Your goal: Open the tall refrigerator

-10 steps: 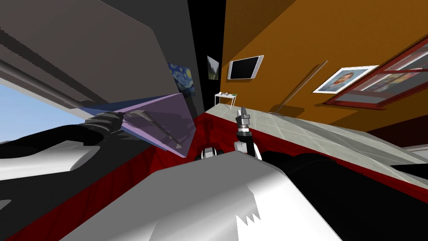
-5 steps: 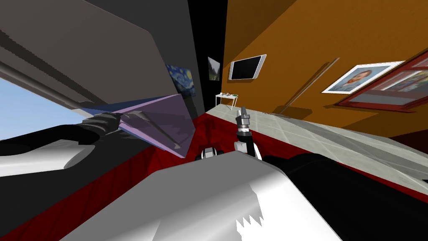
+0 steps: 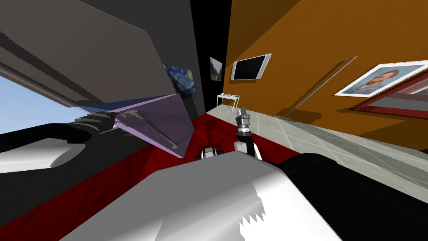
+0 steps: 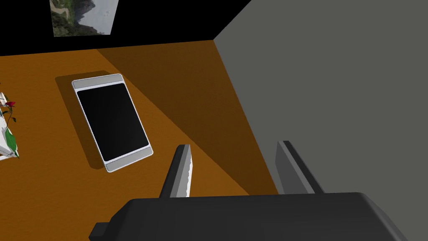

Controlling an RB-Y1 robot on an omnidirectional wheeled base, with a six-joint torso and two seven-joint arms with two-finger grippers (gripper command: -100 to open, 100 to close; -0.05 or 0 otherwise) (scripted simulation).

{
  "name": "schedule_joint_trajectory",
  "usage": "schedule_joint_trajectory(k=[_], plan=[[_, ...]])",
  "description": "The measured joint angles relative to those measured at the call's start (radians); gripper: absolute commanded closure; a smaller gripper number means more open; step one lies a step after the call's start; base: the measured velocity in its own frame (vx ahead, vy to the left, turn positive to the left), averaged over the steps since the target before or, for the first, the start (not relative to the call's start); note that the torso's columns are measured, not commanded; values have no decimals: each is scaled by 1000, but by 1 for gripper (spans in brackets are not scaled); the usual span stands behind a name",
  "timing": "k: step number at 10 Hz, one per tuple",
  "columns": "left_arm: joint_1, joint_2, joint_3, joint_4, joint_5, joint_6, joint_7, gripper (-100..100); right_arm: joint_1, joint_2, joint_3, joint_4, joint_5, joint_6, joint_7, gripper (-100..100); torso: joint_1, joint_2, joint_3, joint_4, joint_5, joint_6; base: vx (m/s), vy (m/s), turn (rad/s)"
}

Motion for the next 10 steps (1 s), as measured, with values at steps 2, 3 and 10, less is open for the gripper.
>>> schedule_joint_trajectory(k=[2, 3, 10], plan=[[5, 21, -9, 60, 29, -55, -7, 100, 0, 0, 0, 0, 0, 0, 0, 0, 7, 1, 0, 2, 0, 5, 6, -89, 7], [6, 12, -11, 84, 23, -71, -7, 100, 0, 0, 0, 0, 0, 0, 0, 0, 13, 2, 1, 2, 1, 3, 7, -195, 152], [-1, 126, -33, 285, 133, -231, -33, 100, 0, 0, 0, 0, 0, 0, 0, 0, -8, 14, 9, 5, -3, -5, 20, -166, 69]])
